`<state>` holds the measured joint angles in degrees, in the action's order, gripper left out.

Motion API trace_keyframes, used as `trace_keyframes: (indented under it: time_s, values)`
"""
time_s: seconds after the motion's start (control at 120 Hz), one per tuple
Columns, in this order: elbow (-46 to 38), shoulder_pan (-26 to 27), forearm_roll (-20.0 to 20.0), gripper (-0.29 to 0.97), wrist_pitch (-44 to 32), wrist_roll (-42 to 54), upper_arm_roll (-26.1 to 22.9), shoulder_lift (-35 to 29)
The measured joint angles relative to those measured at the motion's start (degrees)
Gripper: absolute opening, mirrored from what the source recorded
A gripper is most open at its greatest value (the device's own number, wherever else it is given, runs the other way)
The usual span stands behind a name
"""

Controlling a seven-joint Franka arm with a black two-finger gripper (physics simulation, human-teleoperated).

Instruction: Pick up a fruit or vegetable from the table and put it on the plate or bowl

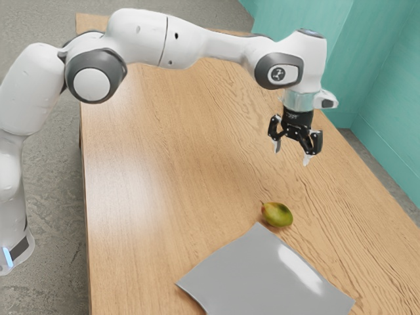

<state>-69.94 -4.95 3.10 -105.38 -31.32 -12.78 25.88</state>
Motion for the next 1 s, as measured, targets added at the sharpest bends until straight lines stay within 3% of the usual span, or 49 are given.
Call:
trace_keyframes:
  time_s: [0.192,0.367,0.45,0.6,0.833,1.0]
  values:
    - [0.52,1.09,-1.61,0.68,-4.10,16.07,-3.34,4.72]
    - [-1.94,1.80,-1.70,0.68,-6.65,26.07,-3.27,3.90]
    - [-6.07,5.19,-0.90,0.68,-7.28,29.19,0.41,1.41]
    - [-12.74,9.15,4.06,0.68,-8.32,32.89,6.52,-2.44]
    - [-16.12,12.72,8.60,0.68,-9.82,35.82,8.19,-4.83]
    - [-20.75,17.53,12.61,0.67,-11.50,37.00,14.28,-7.38]
